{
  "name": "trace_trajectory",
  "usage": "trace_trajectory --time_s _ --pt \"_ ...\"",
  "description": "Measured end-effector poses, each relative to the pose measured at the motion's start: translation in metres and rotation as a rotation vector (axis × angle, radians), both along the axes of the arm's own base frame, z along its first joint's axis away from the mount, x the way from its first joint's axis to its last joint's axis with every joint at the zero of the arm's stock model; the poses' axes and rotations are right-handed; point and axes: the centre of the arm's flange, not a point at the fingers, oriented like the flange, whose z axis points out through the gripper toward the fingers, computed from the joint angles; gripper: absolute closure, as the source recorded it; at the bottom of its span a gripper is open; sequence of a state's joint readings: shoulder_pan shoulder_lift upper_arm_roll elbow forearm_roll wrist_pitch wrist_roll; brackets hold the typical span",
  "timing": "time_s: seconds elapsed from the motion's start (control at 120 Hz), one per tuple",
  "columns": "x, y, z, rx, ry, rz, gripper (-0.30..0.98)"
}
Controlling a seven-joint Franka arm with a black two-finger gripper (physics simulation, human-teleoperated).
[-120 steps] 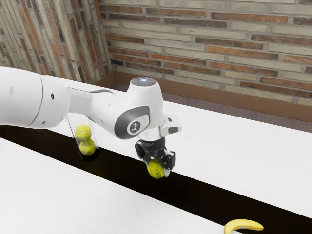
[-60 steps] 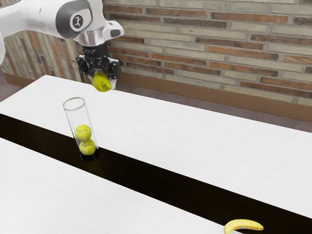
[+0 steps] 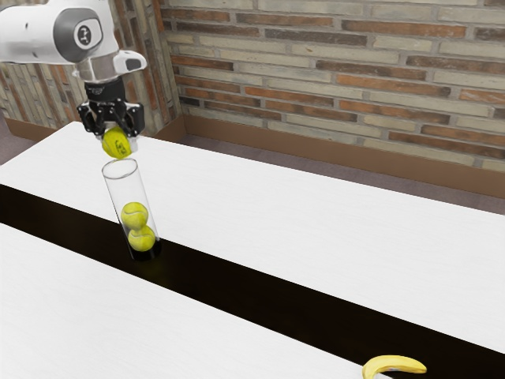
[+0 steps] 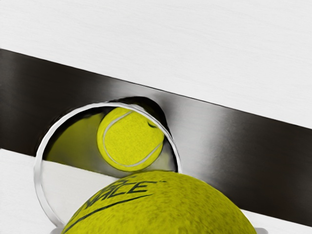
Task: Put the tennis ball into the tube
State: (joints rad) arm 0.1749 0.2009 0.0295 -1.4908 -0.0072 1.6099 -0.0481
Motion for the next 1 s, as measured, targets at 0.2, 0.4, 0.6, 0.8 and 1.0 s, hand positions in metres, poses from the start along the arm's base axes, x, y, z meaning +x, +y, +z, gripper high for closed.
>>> trace_trajectory --time_s 0.2,0.4,0.6,0.8,1.0 --pt "0.012 0.027 -0.017 -0.012 0.01 -0.008 0.28" --pt "0.012 0.042 -0.029 -0.023 0.023 -0.028 0.28" --pt "0.012 0.036 -0.035 -0.041 0.027 -0.064 0.21" --pt "0.001 0.032 -0.019 -0.041 -0.002 -0.085 0.08" --pt "-0.045 -0.071 0.048 0.083 -0.089 -0.271 0.03"
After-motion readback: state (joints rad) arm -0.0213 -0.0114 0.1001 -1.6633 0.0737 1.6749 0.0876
